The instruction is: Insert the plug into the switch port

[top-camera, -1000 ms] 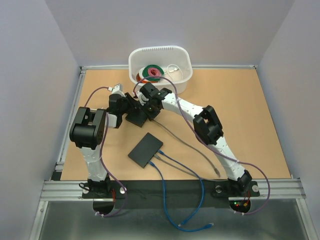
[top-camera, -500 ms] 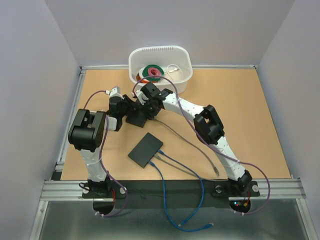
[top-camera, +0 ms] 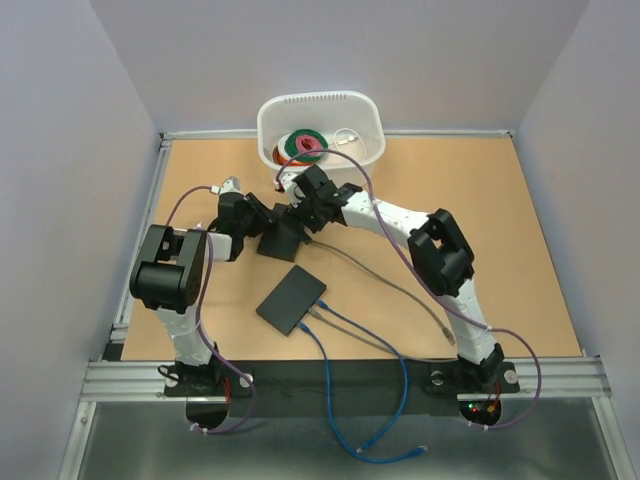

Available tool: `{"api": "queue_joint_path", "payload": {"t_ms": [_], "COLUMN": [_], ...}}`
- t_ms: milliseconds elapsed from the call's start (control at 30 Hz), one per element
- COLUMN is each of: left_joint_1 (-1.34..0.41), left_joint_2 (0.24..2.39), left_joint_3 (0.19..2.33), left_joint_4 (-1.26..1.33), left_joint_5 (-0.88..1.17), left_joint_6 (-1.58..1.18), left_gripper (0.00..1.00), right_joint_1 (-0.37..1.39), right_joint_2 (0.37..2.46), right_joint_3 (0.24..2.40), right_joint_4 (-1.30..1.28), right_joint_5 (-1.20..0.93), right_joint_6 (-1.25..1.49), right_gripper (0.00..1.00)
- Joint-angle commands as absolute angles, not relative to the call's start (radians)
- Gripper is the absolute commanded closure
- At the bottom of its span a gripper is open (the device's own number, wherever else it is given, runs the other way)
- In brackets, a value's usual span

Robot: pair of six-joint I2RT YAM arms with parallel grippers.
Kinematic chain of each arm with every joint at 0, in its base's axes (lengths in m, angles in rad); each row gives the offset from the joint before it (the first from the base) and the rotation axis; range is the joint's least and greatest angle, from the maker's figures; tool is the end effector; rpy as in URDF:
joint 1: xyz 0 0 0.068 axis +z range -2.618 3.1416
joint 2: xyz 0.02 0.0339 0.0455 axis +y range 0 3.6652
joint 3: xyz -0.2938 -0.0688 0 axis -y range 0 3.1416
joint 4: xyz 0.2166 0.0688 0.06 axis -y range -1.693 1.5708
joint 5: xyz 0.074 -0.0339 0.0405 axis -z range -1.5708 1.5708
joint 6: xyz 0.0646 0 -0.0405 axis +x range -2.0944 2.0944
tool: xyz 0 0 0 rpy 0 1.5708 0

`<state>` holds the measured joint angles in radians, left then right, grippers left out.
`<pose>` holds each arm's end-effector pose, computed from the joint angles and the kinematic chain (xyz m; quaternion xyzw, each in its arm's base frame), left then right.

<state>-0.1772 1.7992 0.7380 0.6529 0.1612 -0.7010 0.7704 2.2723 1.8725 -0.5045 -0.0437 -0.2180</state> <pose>0.3634 -0.0756 0.1852 -0.1730 0.8161 -0.2936 0.4668 0.3699 0.3629 0.2000 -0.4544 0.8283 0.1090 0.3090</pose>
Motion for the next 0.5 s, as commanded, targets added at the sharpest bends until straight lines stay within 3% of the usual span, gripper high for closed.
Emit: {"api": "queue_joint_path", "payload": {"t_ms": [0, 100, 300, 467], "left_joint_1": [-0.207, -0.206, -0.202, -0.172], "left_joint_2": [1.802, 1.804, 1.766, 1.691], "left_joint_3": [0.75, 0.773, 0.837, 0.894], "left_joint_4": [0.422, 0.407, 0.341, 0.246], "left_joint_5": [0.236, 0.233, 0.244, 0.219], "left_joint_6": [-0.684, -0.681, -0.664, -0.637], "left_gripper": [0.54, 0.54, 0.54, 0.53], "right_joint_1": [0.788, 0.849, 1.073, 1.204], "right_joint_2": [2.038, 1.904, 1.781, 1.781], "right_joint_3": [1.778, 1.673, 1.519, 1.401], "right_joint_4": [-0.325, -0.319, -0.314, -0.311], "right_joint_5": [-0.038, -0.075, -0.012, 0.066], "right_joint_6": [-0.128, -0.055, 0.118, 0.308], "right_gripper": [0.08, 0.0, 0.01, 0.07]}}
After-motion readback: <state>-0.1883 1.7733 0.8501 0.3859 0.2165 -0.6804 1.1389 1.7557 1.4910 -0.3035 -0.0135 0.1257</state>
